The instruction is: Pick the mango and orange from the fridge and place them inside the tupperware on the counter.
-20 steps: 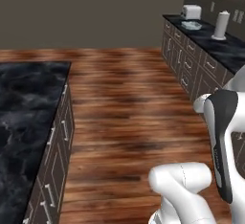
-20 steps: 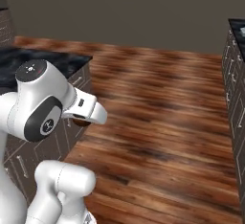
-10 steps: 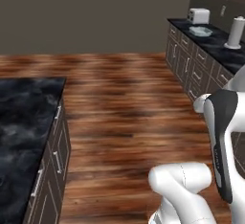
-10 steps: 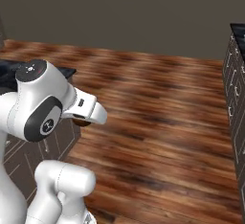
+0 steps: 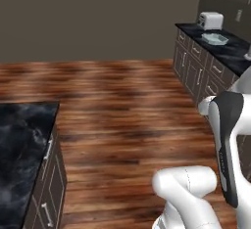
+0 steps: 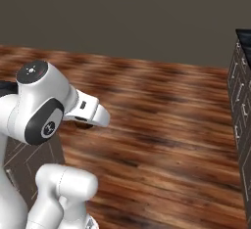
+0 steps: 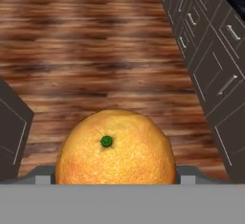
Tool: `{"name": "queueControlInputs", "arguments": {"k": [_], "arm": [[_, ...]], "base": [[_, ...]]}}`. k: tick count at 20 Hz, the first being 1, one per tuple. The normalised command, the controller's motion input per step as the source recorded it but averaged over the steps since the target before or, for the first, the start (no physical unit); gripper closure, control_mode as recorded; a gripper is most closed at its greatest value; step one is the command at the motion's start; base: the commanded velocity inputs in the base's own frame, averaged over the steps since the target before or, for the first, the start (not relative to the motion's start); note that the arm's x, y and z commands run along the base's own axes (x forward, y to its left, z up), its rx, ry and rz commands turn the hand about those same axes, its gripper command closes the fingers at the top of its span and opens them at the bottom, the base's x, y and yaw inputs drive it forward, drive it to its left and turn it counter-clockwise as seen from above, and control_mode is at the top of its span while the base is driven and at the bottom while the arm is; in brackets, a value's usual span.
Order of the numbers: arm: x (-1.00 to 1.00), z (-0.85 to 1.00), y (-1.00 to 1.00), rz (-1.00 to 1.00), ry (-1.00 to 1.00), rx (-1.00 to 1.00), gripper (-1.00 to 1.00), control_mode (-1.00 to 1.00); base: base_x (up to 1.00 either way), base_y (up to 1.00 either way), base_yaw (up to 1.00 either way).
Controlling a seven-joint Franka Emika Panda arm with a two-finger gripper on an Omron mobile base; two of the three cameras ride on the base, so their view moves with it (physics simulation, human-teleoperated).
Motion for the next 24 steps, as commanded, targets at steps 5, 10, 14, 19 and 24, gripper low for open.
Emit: {"name": "queueControlInputs", "arguments": {"k": [5,10,14,19,24], "arm": [[0.00,0.00,0.00,0.00,0.00,0.00,1.00,1.00],[0.00,0.00,0.00,0.00,0.00,0.00,1.00,1.00],[0.00,0.00,0.00,0.00,0.00,0.00,1.00,1.00],[0.00,0.00,0.00,0.00,0.00,0.00,1.00,1.00],[0.00,0.00,0.00,0.00,0.00,0.00,1.00,1.00]], "base": [[1.00,0.00,-0.01],[1.00,0.00,-0.01],[1.00,0.00,-0.05],[1.00,0.00,-0.10],[1.00,0.01,-0.33]]}}
